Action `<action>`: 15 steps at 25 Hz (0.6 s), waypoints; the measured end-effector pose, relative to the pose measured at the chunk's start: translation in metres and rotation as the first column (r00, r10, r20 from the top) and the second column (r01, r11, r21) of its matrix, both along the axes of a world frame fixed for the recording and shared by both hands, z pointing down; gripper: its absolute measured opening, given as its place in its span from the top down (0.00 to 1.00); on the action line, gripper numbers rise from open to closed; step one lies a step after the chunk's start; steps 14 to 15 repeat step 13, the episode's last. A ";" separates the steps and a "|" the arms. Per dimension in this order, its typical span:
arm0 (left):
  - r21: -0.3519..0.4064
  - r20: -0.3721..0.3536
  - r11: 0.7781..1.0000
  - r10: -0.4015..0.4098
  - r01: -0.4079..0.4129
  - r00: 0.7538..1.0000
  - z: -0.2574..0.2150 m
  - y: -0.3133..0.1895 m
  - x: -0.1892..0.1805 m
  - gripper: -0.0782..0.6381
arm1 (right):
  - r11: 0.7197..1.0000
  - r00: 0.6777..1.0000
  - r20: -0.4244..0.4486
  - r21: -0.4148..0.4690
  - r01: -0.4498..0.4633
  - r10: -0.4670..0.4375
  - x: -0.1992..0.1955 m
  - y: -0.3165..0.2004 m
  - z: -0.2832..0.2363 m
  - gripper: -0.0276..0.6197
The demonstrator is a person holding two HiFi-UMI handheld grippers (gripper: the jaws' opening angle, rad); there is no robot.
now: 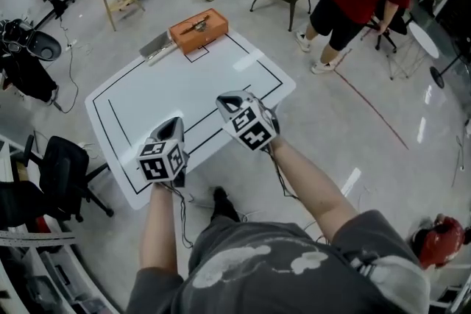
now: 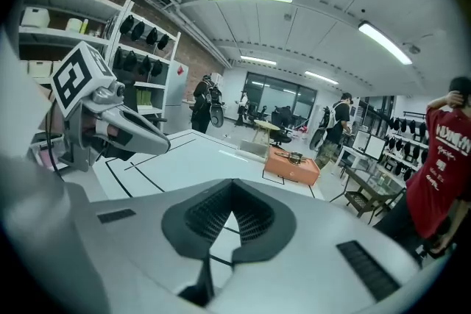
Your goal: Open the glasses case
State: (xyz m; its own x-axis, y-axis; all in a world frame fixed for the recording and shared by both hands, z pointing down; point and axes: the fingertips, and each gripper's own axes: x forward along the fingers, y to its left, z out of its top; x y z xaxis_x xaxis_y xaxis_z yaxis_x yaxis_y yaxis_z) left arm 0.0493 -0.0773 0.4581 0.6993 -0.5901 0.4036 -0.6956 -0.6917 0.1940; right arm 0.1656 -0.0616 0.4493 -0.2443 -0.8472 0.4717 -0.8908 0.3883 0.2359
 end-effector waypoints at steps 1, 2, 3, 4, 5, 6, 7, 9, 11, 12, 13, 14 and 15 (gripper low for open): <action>0.006 -0.003 1.000 0.000 0.000 1.000 -0.002 0.011 -0.002 0.89 | 1.000 1.000 0.001 0.006 0.001 -0.001 -0.003 0.011 -0.002 0.96; 0.012 -0.006 1.000 0.000 0.000 1.000 -0.003 0.023 -0.003 0.89 | 1.000 1.000 0.003 0.012 0.002 -0.002 -0.005 0.021 -0.003 0.96; 0.016 -0.008 1.000 0.001 -0.001 1.000 -0.004 0.033 -0.004 0.89 | 1.000 1.000 0.005 0.016 0.003 -0.003 -0.006 0.031 -0.004 0.96; 0.019 -0.011 1.000 0.002 -0.001 1.000 -0.005 0.042 -0.005 0.89 | 1.000 1.000 0.007 0.017 0.004 -0.004 -0.008 0.039 -0.004 0.96; 0.019 -0.013 1.000 0.002 -0.002 1.000 -0.006 0.048 -0.007 0.89 | 1.000 1.000 0.008 0.016 0.006 -0.006 -0.010 0.045 -0.005 0.96; 0.019 -0.015 1.000 0.003 -0.002 1.000 -0.008 0.054 -0.008 0.89 | 1.000 1.000 0.008 0.014 0.009 -0.009 -0.013 0.050 -0.006 0.96; 0.019 -0.015 1.000 0.003 -0.003 1.000 -0.010 0.059 -0.010 0.89 | 1.000 1.000 0.009 0.012 0.012 -0.012 -0.016 0.055 -0.008 0.96; 0.022 -0.012 1.000 0.005 -0.005 1.000 -0.013 0.072 -0.016 0.89 | 1.000 1.000 0.012 0.011 0.015 -0.015 -0.023 0.070 -0.010 0.96; 0.029 -0.011 1.000 0.007 -0.007 1.000 -0.014 0.090 -0.022 0.89 | 1.000 1.000 0.017 0.013 0.013 -0.013 -0.030 0.089 -0.009 0.96; 0.031 -0.011 0.999 0.008 -0.007 1.000 -0.014 0.100 -0.025 0.89 | 1.000 1.000 0.019 0.014 0.010 -0.011 -0.034 0.100 -0.008 0.96; 0.034 -0.011 0.999 0.008 -0.007 1.000 -0.014 0.110 -0.029 0.89 | 1.000 1.000 0.021 0.015 0.008 -0.008 -0.037 0.110 -0.008 0.96; 0.034 -0.011 0.999 0.008 -0.007 1.000 -0.014 0.110 -0.029 0.89 | 1.000 1.000 0.021 0.015 0.008 -0.008 -0.037 0.110 -0.008 0.96; 0.034 -0.011 0.999 0.008 -0.007 1.000 -0.014 0.110 -0.029 0.89 | 1.000 1.000 0.021 0.015 0.008 -0.008 -0.037 0.110 -0.008 0.96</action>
